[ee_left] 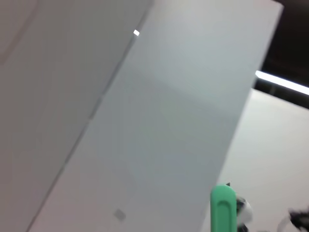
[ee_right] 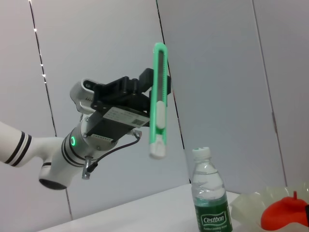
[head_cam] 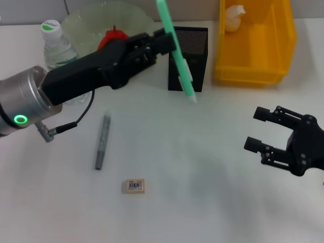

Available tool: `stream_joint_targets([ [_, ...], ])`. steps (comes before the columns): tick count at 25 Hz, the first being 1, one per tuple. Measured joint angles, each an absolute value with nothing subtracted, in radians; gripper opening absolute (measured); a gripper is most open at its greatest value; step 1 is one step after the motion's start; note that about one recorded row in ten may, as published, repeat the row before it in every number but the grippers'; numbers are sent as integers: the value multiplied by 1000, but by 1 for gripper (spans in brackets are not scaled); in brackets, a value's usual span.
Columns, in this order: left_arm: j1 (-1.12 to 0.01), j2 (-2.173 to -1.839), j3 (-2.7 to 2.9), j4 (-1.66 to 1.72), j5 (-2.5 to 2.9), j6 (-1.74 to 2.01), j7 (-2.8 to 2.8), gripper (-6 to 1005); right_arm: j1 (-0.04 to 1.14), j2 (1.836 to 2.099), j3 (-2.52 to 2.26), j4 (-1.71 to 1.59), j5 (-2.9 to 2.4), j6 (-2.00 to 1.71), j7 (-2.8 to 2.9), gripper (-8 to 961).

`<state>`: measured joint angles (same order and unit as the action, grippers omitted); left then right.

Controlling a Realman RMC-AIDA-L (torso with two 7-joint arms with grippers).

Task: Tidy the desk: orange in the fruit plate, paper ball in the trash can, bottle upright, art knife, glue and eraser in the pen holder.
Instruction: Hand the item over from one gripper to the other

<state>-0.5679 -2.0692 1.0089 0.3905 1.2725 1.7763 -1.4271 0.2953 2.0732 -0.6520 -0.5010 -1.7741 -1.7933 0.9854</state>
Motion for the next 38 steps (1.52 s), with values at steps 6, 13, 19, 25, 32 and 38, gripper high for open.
stream_joint_targets([
  [6, -567, -2070, 939, 313, 1269, 1775, -1437, 185, 287, 2075, -650, -457, -1775, -1804, 921, 711],
  [13, -587, -2072, 927, 250, 1213, 1755, -1473, 186, 291, 2077, -645, -375, -1774, -1803, 768, 703],
  [19, -596, -2076, 927, 208, 1176, 1715, -1508, 186, 318, 2080, -638, -276, -1767, -1784, 604, 696],
  [25, -602, -2076, 927, 176, 1167, 1695, -1526, 185, 352, 2085, -551, -158, -1763, -1765, 434, 690],
  [32, -616, -2079, 926, 90, 1129, 1673, -1529, 186, 406, 2087, -429, 8, -1762, -1721, 204, 682],
  [38, -630, -2080, 920, 31, 1126, 1658, -1528, 185, 442, 2092, -370, 135, -1762, -1656, 30, 675],
])
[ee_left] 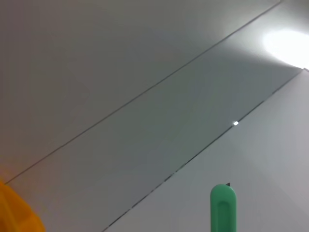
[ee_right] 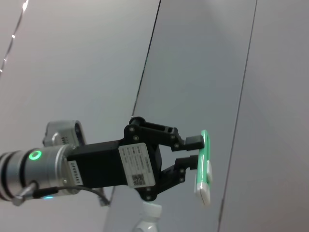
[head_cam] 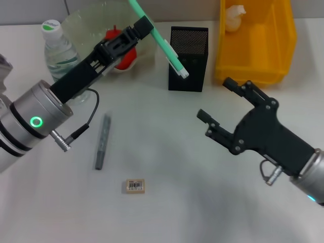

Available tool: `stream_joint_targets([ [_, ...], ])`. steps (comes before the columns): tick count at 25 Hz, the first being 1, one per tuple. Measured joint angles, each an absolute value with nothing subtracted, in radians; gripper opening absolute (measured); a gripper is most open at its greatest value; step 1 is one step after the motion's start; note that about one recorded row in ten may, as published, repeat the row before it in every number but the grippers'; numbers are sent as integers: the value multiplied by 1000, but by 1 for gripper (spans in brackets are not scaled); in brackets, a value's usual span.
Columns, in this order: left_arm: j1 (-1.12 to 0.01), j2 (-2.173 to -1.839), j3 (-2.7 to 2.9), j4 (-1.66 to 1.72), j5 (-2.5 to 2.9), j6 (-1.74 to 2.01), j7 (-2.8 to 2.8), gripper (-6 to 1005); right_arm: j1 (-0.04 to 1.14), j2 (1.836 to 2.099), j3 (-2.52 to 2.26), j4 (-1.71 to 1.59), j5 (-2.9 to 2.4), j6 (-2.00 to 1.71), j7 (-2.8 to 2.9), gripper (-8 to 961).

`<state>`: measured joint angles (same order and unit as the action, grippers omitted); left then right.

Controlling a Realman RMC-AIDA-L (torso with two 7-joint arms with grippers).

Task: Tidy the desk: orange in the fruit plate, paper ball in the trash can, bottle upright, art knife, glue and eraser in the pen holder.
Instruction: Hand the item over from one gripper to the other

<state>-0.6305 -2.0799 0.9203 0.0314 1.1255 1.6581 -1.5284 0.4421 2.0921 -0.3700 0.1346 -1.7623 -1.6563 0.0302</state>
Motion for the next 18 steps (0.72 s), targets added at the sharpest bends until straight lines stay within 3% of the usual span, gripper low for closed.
stream_joint_targets([
  [18, -642, -2080, 836, -140, 1134, 1638, -1495, 186, 485, 2092, -296, 263, -1768, -1585, -81, 655],
])
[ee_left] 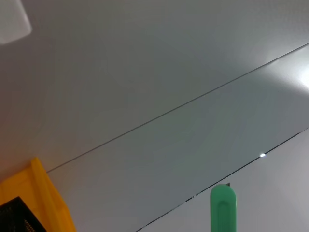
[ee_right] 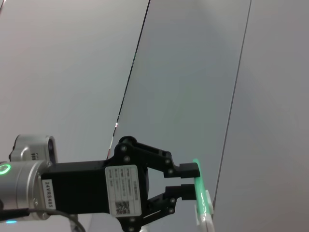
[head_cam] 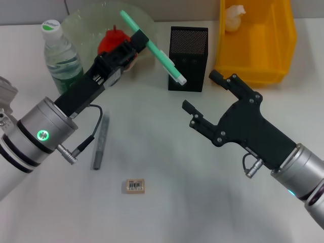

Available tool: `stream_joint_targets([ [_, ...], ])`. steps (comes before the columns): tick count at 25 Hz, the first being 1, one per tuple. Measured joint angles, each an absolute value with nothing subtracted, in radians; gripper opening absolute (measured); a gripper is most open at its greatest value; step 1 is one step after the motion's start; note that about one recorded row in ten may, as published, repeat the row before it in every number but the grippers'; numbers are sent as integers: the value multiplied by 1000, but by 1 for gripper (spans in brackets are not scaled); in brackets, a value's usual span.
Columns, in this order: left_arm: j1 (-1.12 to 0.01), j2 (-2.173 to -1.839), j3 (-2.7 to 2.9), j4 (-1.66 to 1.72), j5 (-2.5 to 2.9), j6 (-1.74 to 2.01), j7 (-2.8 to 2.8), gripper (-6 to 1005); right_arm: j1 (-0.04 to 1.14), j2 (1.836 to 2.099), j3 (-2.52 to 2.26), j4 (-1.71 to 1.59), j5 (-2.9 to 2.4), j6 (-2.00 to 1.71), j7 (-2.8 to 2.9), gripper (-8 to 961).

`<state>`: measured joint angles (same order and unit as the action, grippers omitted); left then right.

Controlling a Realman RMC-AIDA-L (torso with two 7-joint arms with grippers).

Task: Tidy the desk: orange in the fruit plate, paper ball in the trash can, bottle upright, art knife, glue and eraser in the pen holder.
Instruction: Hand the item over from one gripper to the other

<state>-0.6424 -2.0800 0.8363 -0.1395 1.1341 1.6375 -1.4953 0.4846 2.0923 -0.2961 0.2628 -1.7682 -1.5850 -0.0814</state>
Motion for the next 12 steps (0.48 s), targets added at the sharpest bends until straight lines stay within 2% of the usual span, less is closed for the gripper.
stream_joint_targets([
  [12, -643, -2080, 836, -155, 1137, 1636, -1494, 185, 527, 2092, -284, 285, -1773, -1572, -82, 642],
])
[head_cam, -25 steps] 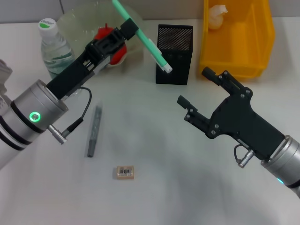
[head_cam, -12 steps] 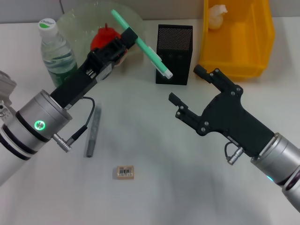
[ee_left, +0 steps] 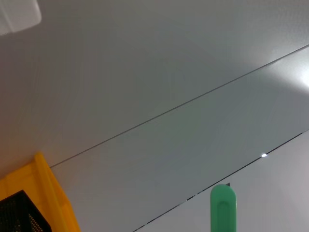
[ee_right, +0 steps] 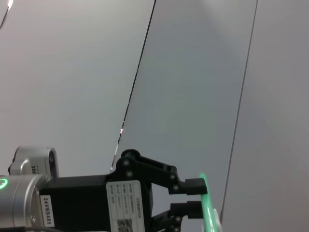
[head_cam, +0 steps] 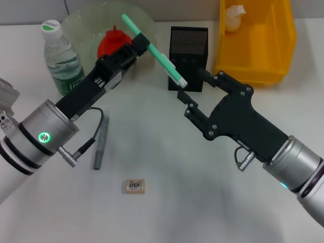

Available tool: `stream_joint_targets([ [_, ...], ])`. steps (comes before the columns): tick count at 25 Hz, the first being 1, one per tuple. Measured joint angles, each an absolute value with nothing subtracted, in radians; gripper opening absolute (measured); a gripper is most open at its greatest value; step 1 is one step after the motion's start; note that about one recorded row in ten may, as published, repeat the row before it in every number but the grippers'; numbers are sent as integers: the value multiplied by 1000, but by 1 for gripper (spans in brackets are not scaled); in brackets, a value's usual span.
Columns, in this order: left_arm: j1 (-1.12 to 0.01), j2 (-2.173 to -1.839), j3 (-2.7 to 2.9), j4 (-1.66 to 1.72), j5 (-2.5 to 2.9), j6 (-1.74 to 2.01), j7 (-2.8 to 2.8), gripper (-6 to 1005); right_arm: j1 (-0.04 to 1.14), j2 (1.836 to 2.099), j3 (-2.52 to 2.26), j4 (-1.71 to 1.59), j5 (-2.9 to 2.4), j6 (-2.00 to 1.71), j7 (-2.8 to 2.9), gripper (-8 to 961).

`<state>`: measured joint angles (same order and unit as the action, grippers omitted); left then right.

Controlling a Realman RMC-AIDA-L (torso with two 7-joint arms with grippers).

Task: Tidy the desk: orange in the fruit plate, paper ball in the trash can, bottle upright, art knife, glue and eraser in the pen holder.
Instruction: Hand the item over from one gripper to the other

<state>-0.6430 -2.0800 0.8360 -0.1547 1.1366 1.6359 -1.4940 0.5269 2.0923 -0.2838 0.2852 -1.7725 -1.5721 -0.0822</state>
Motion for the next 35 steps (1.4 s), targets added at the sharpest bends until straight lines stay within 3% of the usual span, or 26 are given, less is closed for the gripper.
stream_joint_targets([
  [2, -643, -2080, 836, -155, 1137, 1635, -1494, 185, 532, 2092, -284, 287, -1773, -1571, -82, 640],
  [7, -651, -2080, 832, -164, 1137, 1635, -1491, 185, 549, 2092, -284, 294, -1773, -1554, -83, 509],
  [32, -663, -2080, 824, -193, 1138, 1641, -1479, 186, 556, 2092, -250, 336, -1775, -1530, -189, 495],
  [35, -663, -2080, 824, -193, 1138, 1640, -1480, 186, 562, 2092, -250, 336, -1775, -1530, -189, 364],
])
